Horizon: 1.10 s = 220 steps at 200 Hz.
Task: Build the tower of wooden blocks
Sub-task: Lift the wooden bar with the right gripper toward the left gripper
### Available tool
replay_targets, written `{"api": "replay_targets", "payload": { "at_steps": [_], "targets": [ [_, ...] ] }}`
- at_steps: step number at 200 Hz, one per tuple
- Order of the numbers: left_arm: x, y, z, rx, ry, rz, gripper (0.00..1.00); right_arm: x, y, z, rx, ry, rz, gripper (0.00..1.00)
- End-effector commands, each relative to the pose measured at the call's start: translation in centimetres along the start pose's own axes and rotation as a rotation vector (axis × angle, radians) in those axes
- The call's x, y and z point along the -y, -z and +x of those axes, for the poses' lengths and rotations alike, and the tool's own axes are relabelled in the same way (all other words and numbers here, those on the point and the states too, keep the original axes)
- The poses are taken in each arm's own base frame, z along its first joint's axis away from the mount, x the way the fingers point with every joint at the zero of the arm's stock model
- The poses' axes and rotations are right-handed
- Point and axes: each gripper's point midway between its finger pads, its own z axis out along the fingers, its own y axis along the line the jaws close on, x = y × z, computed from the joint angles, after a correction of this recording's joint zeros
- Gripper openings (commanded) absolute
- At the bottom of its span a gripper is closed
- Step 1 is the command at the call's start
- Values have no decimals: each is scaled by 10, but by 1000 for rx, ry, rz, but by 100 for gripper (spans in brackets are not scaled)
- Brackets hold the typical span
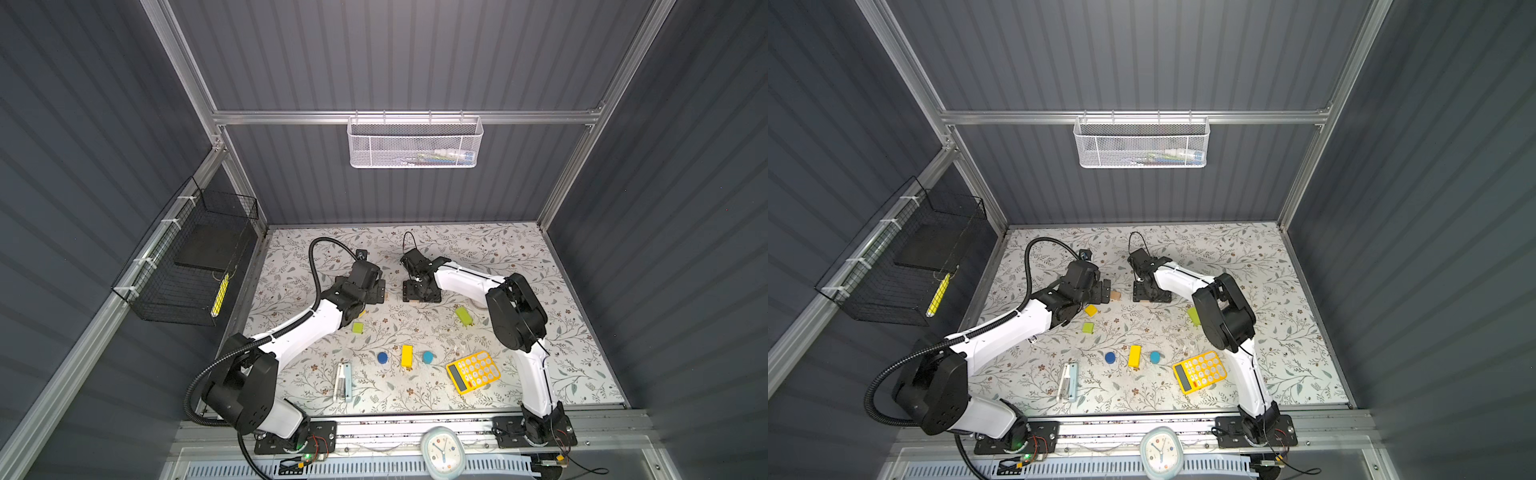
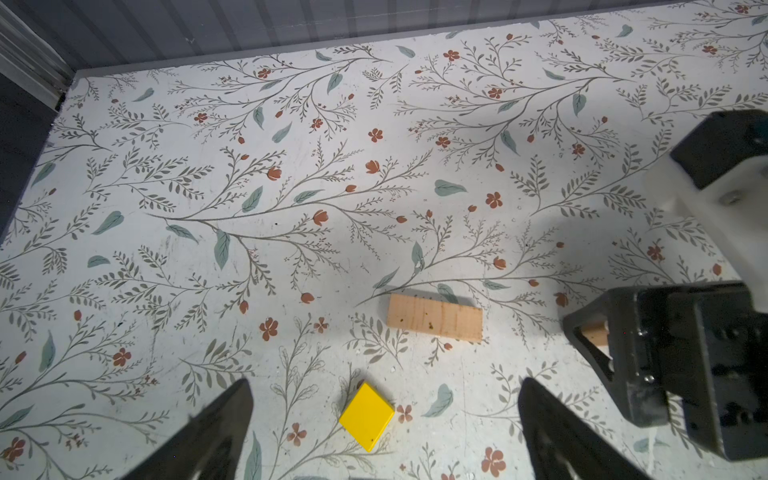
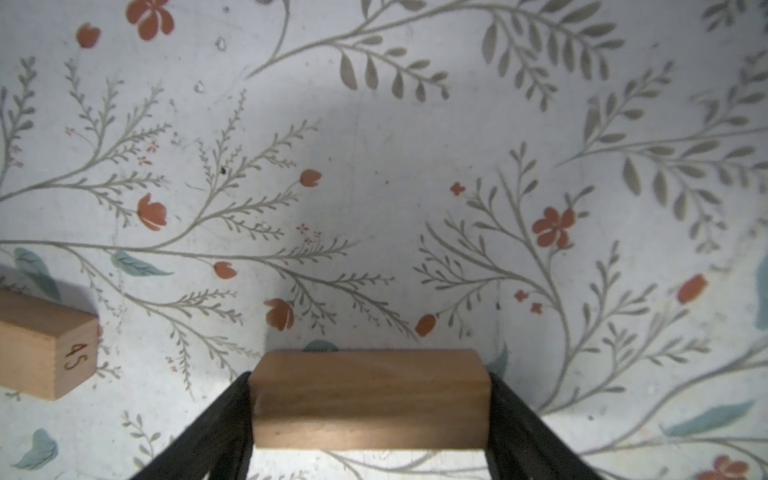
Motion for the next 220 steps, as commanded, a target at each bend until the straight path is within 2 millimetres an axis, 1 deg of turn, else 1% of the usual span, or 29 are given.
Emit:
{"api": "replay_targets", "payload": {
  "at_steps": [1,47,84,118,134,174,220],
  "targets": [
    [-2,3,-4,11,-15,-11,100,1,-8,10,-43,25,26,81],
    [-2,4,-4,12,-15,-12,100,-1,-11,12,-51,32,36,83],
    [-3,3,-3,9,-16,-14,100,-1,-13,16,-66,25,33,87],
    [-2,3,-3,5,-18,-16,100,-5,-11,15,-68,17,16,91],
    [-3,3,-3,6,-18,-16,100,-7,-9,14,-66,10,7,91],
    [-3,2,-3,6,-18,-17,100,-7,-7,14,-67,-5,10,82],
    [-3,3,-3,7,-18,-17,100,-4,-8,15,-72,-20,21,82]
  ]
}}
